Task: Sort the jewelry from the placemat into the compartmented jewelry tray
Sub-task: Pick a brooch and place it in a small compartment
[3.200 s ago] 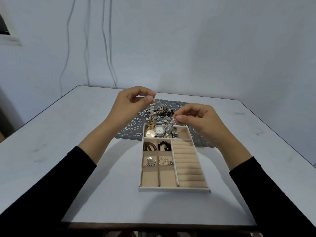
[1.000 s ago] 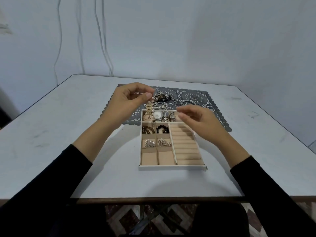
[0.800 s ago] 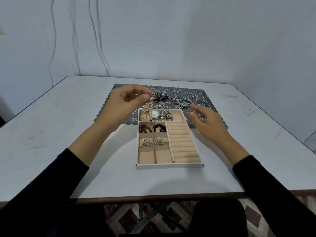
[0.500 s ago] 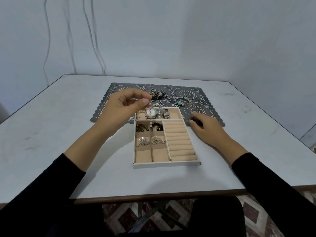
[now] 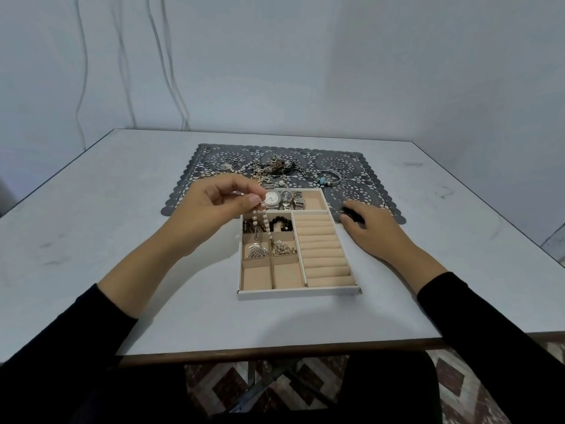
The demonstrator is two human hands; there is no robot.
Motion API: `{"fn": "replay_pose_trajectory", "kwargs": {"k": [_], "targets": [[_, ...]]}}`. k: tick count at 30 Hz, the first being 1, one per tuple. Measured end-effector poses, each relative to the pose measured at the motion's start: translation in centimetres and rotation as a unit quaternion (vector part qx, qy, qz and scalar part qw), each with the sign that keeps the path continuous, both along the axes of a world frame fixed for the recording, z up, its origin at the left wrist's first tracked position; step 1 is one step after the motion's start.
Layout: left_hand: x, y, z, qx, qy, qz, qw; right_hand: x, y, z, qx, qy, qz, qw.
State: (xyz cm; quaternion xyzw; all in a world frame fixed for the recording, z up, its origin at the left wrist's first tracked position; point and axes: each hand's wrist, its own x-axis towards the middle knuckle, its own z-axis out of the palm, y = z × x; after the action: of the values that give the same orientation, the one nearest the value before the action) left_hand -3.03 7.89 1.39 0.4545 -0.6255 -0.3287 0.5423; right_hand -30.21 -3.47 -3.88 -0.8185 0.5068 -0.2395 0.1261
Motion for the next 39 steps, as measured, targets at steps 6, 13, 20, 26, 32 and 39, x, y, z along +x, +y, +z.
{"fn": "replay_pose_trajectory", "kwargs": {"k": [6, 13, 20, 26, 32, 39], "targets": [[0.4, 0.3, 0.5, -0.029, 0.059, -0.014, 0.998, -0.1, -0.1, -0.2, -0.003, -0.003, 0.002, 1.000], [0.7, 0.0, 0.6, -0.032, 0.083, -0.027, 0.996, -0.1, -0.2, -0.2, 0.004, 0.002, -0.005, 1.000], [0.7, 0.0, 0.1, -0.022, 0.076, -0.026, 0.997, 0.0, -0.1, 0.0, -0.004, 0.014, -0.002, 1.000], [1.3, 0.3, -0.9, -0.004, 0.052, -0.031, 0.998, 0.1, 0.3, 0.2, -0.002, 0.003, 0.003, 1.000], [1.1, 0.3, -1.7, 0.008, 0.047, -0.036, 0.998, 0.0, 0.3, 0.2, -0.004, 0.002, 0.001, 1.000], [0.5, 0.4, -2.4, 0.026, 0.007, -0.048, 0.998, 0.0, 0.3, 0.3, 0.000, 0.001, 0.002, 1.000]]}}
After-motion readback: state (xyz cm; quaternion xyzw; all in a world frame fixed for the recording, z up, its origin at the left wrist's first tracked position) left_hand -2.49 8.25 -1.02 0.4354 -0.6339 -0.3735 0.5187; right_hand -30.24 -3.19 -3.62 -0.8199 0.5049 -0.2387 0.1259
